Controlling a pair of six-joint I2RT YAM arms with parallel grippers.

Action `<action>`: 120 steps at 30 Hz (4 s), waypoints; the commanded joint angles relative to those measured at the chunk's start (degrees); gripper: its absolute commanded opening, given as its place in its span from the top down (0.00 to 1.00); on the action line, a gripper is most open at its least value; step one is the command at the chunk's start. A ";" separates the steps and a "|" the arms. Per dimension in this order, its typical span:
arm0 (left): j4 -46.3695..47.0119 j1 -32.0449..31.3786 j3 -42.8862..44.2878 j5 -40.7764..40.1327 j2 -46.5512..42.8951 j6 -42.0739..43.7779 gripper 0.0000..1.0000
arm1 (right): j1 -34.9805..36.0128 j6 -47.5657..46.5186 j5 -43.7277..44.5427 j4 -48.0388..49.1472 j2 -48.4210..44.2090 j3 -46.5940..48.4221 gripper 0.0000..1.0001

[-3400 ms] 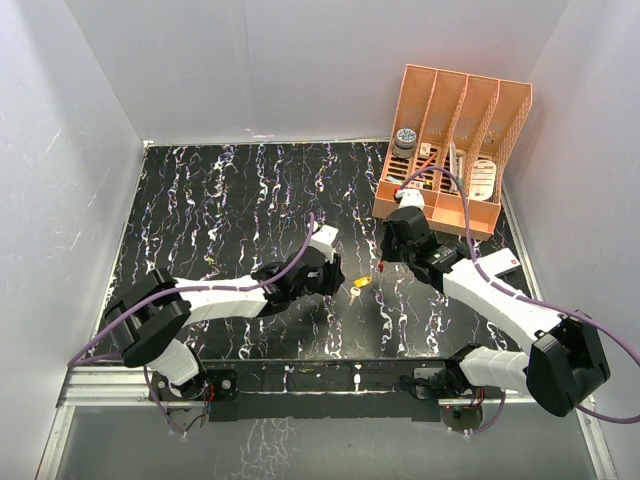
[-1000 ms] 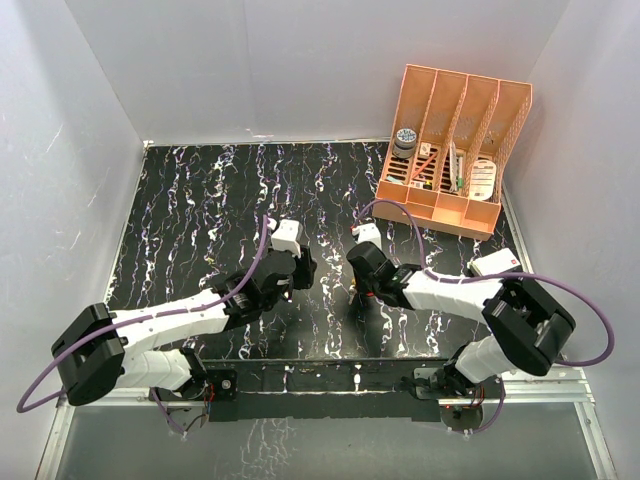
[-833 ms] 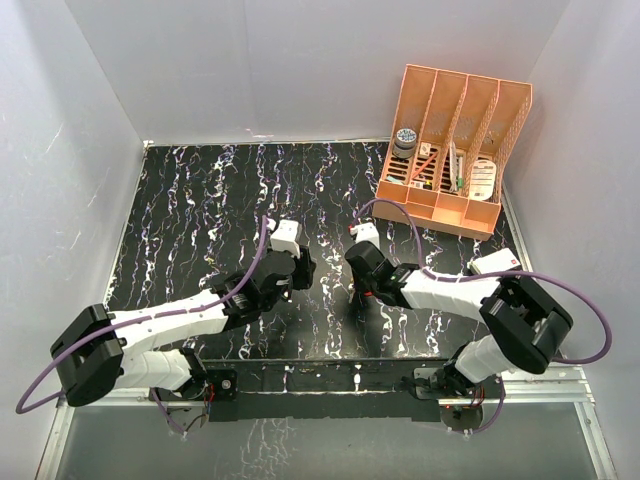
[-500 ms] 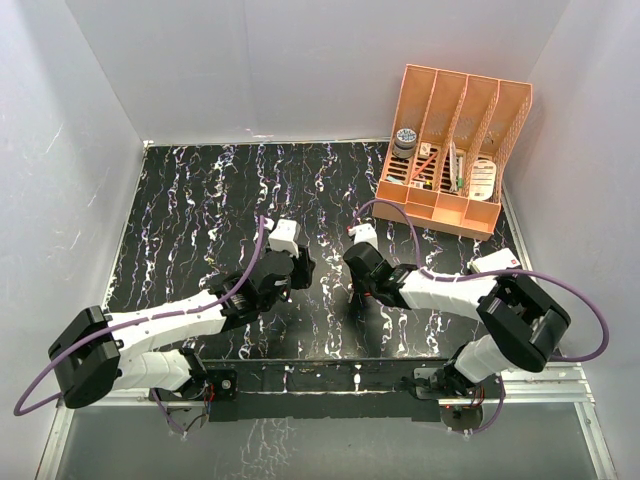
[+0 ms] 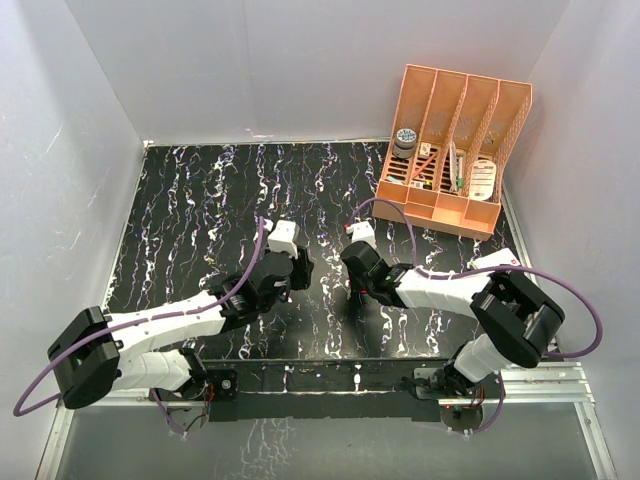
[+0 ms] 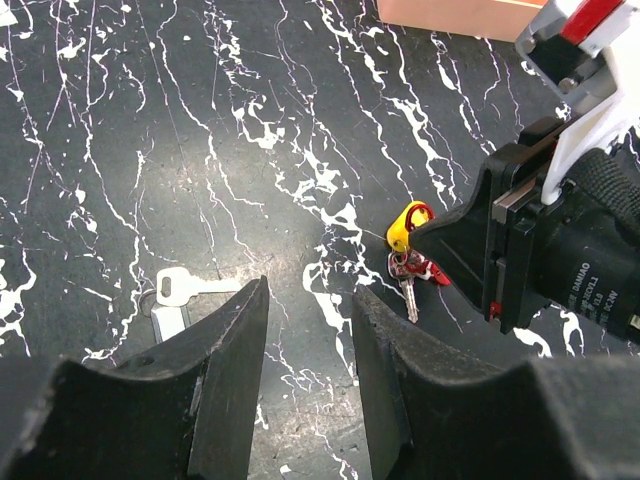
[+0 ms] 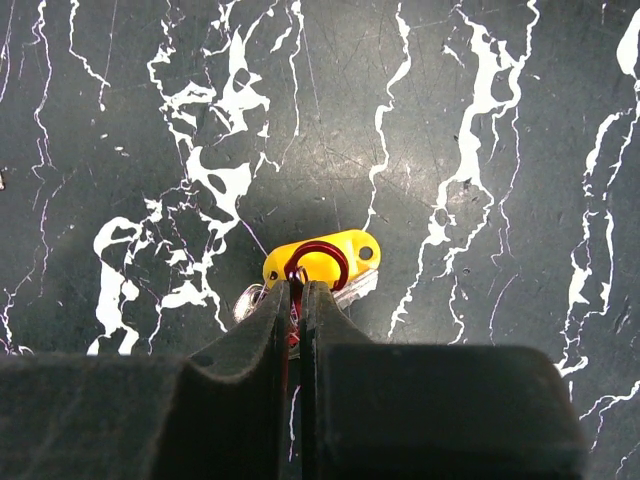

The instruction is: Put the keys on the keyring

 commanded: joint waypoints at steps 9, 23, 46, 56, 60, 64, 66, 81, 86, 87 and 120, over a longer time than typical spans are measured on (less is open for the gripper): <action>-0.25 -0.18 -1.01 -1.45 -2.56 0.57 0.62 | 0.36 -0.40 3.48 5.71 1.35 3.13 1.00; -0.66 -0.08 -1.36 -1.89 -3.30 0.61 0.62 | 0.39 -0.46 4.96 10.59 2.82 2.26 1.00; -0.55 -0.03 -1.72 -1.98 -3.38 1.05 0.62 | 0.38 1.59 9.07 11.10 4.25 3.01 1.00; -0.73 0.11 -2.32 -2.51 -4.44 1.05 0.62 | 0.40 2.96 9.92 9.76 -7.87 -2.20 1.00; -0.19 0.13 -2.59 -2.19 -4.28 0.75 0.62 | 0.39 3.48 11.61 5.97 -12.55 -2.49 1.00; -0.03 0.12 -2.60 -1.90 -4.01 0.44 0.62 | 0.39 3.20 13.25 2.42 -15.33 -1.74 1.00; 0.10 0.12 -2.51 -1.74 -3.85 0.37 0.62 | 0.39 2.75 14.04 1.30 -15.48 -1.27 1.00; -0.49 0.12 -2.83 -2.33 -4.43 0.52 0.62 | 0.39 1.96 15.37 0.15 -4.52 1.15 1.00; -0.69 0.19 -3.11 -2.64 -4.66 0.52 0.62 | 0.39 1.27 15.16 3.10 -3.96 0.19 1.00; -0.67 0.16 -3.21 -2.68 -4.69 0.60 0.62 | 0.39 1.12 15.20 3.55 -3.81 0.04 1.00; 15.71 0.35 -5.89 8.71 3.37 8.79 0.61 | 0.39 -2.77 11.56 8.25 4.12 4.89 1.00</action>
